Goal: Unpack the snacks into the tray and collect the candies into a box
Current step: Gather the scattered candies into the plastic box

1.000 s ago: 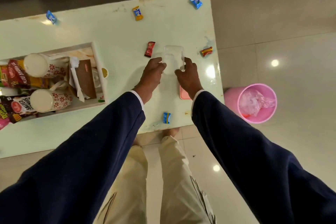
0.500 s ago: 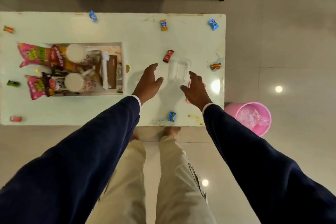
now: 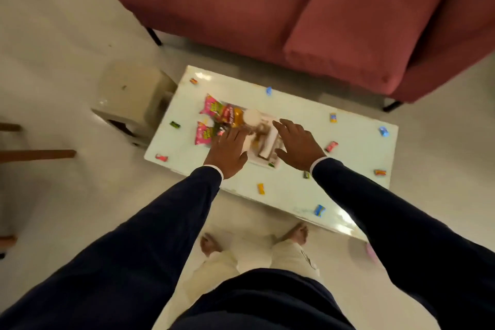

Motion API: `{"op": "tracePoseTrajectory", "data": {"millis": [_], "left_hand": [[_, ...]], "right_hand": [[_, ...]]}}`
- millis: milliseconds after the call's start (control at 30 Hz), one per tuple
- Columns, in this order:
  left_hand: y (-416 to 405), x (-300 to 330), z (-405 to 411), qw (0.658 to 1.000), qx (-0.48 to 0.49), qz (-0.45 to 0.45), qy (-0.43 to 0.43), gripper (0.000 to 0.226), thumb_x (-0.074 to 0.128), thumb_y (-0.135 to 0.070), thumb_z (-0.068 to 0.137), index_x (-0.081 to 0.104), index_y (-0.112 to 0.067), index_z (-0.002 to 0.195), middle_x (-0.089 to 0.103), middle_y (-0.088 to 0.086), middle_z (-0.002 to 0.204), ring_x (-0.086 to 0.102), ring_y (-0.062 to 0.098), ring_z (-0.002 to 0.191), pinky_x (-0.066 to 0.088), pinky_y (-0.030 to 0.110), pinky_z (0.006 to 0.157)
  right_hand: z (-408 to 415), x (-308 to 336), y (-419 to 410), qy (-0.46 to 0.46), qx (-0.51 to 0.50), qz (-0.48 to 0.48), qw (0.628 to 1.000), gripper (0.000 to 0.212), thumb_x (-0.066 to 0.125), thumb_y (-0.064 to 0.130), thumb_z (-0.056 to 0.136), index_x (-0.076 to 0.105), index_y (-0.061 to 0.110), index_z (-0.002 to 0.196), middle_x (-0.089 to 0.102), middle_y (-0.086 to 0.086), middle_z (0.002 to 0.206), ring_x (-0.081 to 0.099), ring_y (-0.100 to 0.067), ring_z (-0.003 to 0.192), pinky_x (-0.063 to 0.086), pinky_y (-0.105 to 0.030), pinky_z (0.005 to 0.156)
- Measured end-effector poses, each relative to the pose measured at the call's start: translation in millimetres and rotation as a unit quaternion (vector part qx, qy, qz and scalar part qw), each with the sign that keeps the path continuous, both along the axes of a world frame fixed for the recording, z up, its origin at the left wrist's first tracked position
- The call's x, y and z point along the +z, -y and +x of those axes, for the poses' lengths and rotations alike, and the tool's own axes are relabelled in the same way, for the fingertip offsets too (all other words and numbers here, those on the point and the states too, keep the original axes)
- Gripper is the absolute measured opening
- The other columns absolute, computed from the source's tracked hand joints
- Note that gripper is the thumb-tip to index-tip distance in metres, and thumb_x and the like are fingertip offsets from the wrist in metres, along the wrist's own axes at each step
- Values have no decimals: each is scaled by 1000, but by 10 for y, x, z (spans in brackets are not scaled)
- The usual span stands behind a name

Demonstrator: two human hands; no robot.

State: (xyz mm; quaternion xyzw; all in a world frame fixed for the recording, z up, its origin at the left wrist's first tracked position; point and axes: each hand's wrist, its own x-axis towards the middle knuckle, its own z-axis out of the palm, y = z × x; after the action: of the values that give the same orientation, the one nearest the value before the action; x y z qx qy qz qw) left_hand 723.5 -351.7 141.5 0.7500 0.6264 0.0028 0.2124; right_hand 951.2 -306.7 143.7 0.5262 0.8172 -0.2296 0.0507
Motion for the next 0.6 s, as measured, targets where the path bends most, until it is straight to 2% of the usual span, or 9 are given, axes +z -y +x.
{"op": "tracePoseTrajectory", "data": {"millis": [100,233,333,433,600], "left_hand": [[164,242,-823,999,37,27,15,59,56,-25,93,37,-21,149,39,3,154,39,26,140,37,48,108],[394,449,-1793,997,54,44,16,62,56,-26,94,31,-23,151,33,0,159,35,22,144,36,52,111],[470,521,-2390,996,75,42,17,64,55,-27,94,28,-24,152,29,0,160,33,23,146,36,54,112],[526,507,-2838,994,99,32,15,64,56,-27,94,29,-23,152,31,0,159,37,26,144,36,51,112],[487,336,-3365,994,110,3,6,70,61,-29,89,28,-27,150,33,-1,157,38,25,142,34,52,113]], "right_hand": [[-815,295,-91,-7,2,40,999,73,60,41,95,27,19,156,29,-10,162,36,-36,143,35,-51,112],[-1778,454,-31,-59,-63,29,996,73,61,45,94,30,18,154,32,-10,161,37,-37,142,38,-54,110],[-2326,414,79,-34,-28,36,998,74,61,43,92,30,19,154,34,-11,158,41,-37,139,41,-54,108],[-2785,377,114,-5,22,43,999,73,62,41,91,31,18,153,35,-10,158,38,-35,143,37,-53,113],[-3305,196,-4,5,31,22,999,76,63,43,93,28,17,155,31,-11,161,32,-35,147,33,-52,117]]}}
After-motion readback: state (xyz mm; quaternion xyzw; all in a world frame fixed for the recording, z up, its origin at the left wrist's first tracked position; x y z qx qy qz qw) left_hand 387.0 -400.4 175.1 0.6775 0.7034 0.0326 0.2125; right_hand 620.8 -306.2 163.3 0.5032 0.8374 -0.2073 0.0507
